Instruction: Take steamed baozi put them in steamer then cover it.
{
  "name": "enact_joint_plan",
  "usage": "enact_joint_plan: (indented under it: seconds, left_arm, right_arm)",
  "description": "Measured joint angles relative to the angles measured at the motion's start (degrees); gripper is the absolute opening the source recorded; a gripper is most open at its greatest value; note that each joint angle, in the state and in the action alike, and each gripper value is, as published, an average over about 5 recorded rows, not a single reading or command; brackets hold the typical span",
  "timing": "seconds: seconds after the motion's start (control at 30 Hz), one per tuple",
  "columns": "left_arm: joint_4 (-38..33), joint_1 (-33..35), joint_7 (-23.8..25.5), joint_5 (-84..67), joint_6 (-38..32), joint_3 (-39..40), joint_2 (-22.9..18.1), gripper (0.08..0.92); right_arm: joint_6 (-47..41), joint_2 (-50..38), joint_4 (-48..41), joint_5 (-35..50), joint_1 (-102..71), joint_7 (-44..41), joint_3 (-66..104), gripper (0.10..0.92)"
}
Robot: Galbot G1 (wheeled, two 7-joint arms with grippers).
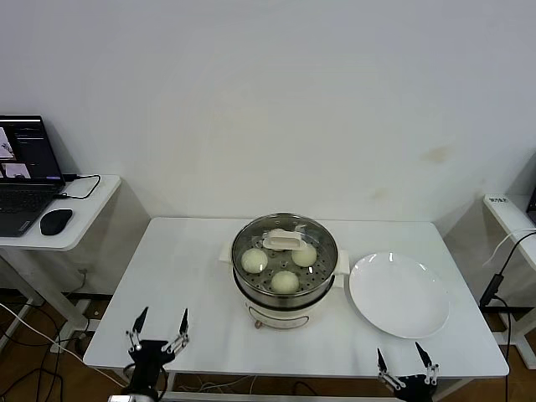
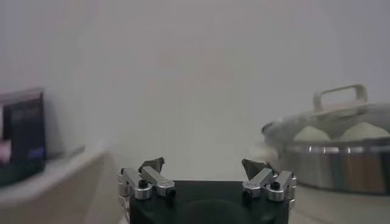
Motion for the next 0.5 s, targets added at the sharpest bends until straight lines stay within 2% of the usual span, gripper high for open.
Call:
enact_joint_plan:
  seconds: [0.5]
  left_arm:
    - [0.3,3.6,1.3,-3.2,-1.0,-0.5,-3.3,0.823]
  right_arm:
    - [-2.9,-0.7,2.5,2.8,-0.7,-0.7,-1.5,0.823]
